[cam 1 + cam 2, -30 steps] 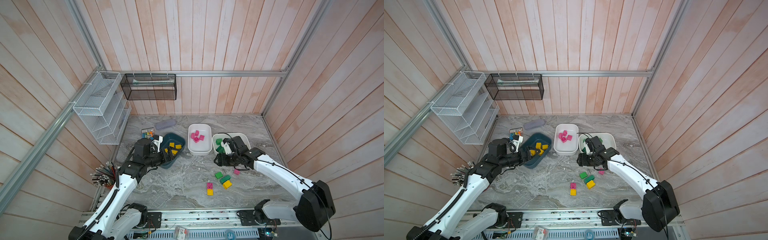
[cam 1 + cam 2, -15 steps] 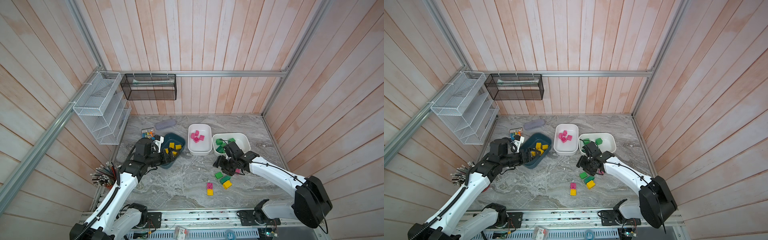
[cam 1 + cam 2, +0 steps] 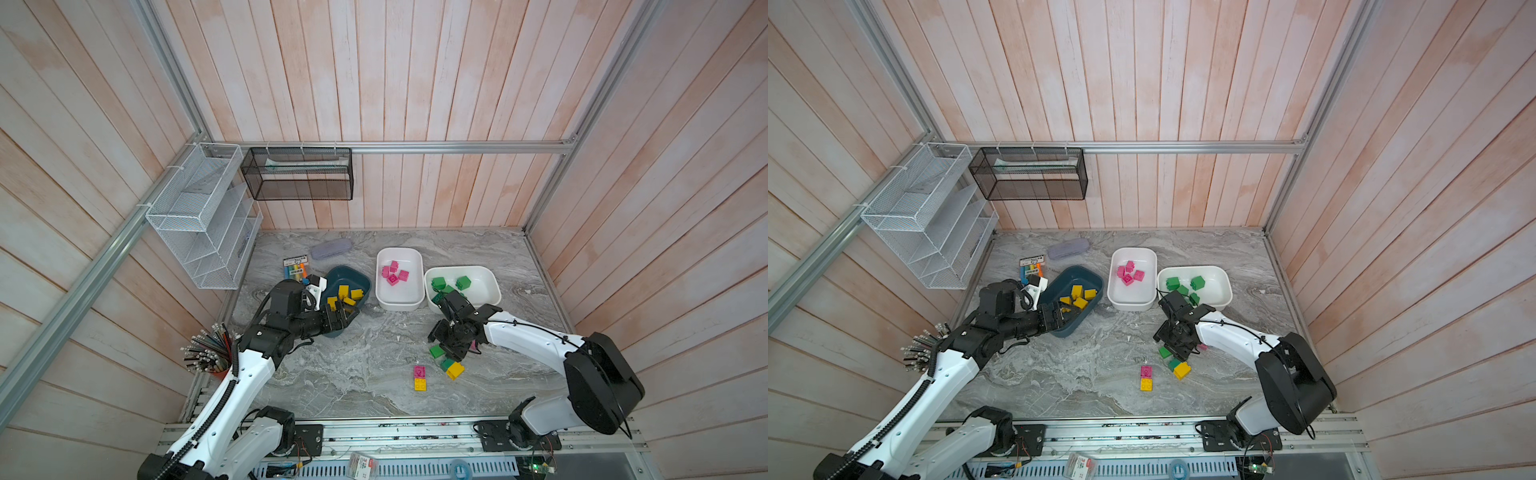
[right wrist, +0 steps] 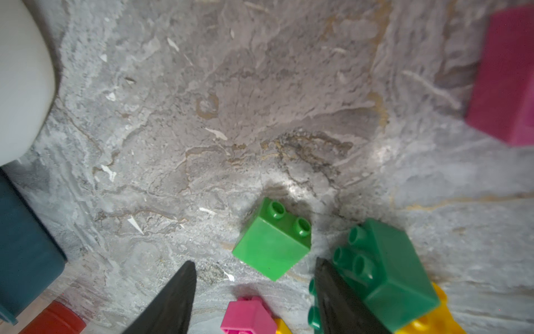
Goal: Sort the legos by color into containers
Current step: 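Return the right gripper to the pile and grasp a small green brick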
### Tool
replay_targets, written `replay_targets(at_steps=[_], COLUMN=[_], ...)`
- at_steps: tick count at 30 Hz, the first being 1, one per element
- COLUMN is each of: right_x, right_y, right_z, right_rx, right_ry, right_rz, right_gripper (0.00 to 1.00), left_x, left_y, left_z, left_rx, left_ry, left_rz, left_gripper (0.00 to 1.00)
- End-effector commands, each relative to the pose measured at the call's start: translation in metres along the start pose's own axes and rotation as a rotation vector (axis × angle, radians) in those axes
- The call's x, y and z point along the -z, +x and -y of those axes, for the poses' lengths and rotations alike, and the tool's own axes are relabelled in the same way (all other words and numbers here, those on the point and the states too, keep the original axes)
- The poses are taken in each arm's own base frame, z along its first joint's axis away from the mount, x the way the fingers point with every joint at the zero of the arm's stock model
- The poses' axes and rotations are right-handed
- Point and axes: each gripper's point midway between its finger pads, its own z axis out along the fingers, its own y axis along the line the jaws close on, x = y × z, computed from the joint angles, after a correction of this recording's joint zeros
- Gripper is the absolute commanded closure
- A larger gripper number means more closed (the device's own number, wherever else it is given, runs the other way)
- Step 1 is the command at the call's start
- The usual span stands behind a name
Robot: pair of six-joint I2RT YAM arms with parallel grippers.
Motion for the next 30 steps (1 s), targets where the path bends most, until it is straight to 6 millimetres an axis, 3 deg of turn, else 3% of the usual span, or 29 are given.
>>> replay_targets(at_steps=[1, 18, 25, 30], right_x=[-0.009, -0.027, -0.030, -0.027], right_y=[0.005, -0.004, 0.004, 0.001], right_z=[0.010, 0.014, 0.028, 0.024], right_rx=[-0.037, -0.037, 0.007, 0.087], right_ry=[0.043, 0.141, 0.231, 0.295], right_rz=[-0.005, 0.017, -0.009, -0.016], right_gripper=[0.35, 0.53, 0.55, 0.55], left_x=[0.000, -0.002, -0.003, -0.008], left_y=[0.004, 0.012, 0.018, 0.021], left_z=[-0.008, -0.015, -0.020, -0.024], left_rx=[-0.016, -0.011, -0.008, 0.015], left_ry=[-0.026, -0.038, -0.040, -0.031], left_rz=[-0.004, -0.018, -0.013, -0.008], left_gripper=[0.00, 0.00, 0.00, 0.00])
